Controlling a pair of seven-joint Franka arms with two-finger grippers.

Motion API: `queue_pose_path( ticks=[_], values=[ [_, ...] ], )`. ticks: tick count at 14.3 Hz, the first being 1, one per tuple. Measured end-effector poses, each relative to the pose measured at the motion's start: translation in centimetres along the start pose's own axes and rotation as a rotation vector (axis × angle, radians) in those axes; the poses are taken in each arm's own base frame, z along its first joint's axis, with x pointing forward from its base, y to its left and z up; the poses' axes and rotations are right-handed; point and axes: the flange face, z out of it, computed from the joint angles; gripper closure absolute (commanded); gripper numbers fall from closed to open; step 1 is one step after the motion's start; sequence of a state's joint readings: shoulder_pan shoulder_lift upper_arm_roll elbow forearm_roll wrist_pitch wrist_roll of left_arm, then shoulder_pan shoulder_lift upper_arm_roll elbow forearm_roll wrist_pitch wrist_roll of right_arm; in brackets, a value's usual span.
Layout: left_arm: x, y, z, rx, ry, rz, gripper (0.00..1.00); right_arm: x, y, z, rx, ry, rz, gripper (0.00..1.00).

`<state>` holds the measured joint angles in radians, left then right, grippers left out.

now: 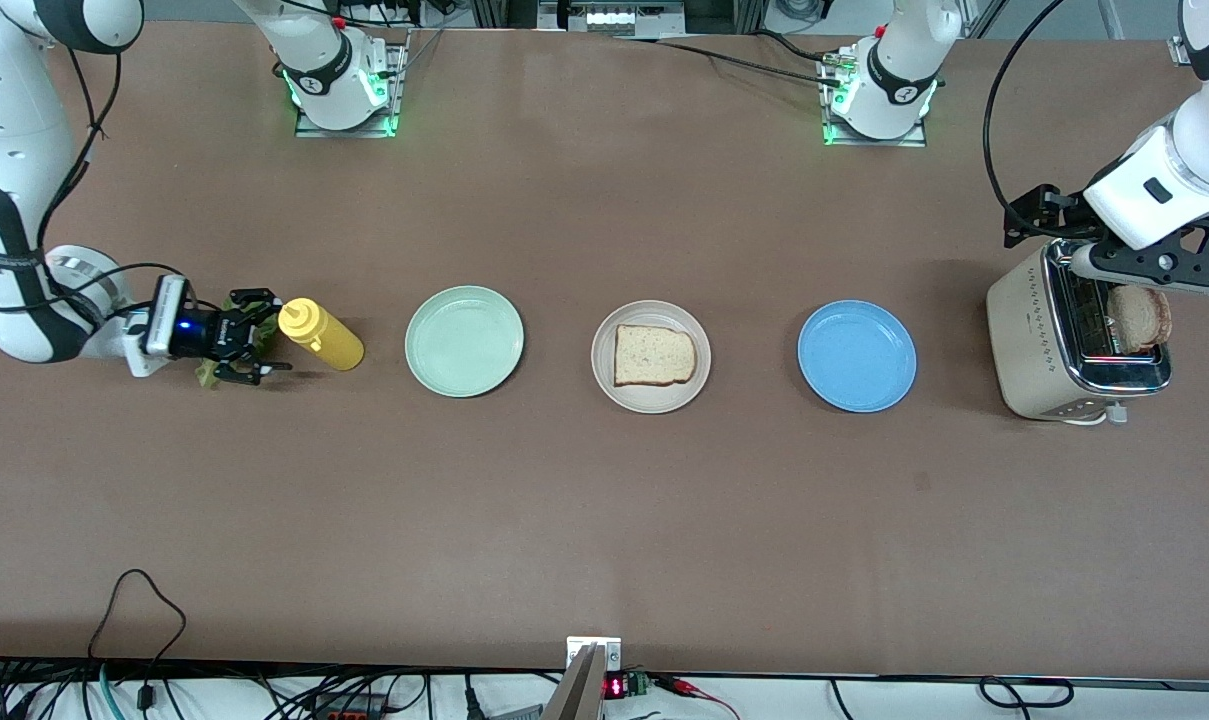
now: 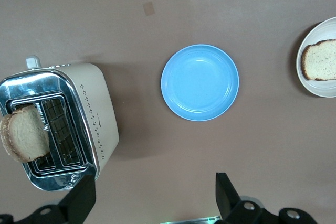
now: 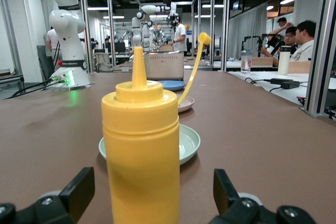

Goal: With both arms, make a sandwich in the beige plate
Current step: 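Withdraw the right gripper away from the yellow bottle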

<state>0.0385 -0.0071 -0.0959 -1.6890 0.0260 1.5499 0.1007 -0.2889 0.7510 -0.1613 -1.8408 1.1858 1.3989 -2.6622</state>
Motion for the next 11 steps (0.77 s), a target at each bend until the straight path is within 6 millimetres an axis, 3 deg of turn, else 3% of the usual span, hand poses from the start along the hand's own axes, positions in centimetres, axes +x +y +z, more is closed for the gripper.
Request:
queue_pose_path(
  ticks=[7, 11],
  values=[
    [0.0, 0.0, 0.0, 0.0, 0.0, 0.0, 0.0, 3.7, 0.2, -5.6, 0.027, -0.141, 0.032, 0.0],
    [0.0, 0.0, 0.0, 0.0, 0.0, 0.0, 0.0, 8.7, 1.7, -9.1, 0.038, -0.279, 0.13, 0.0]
  ],
)
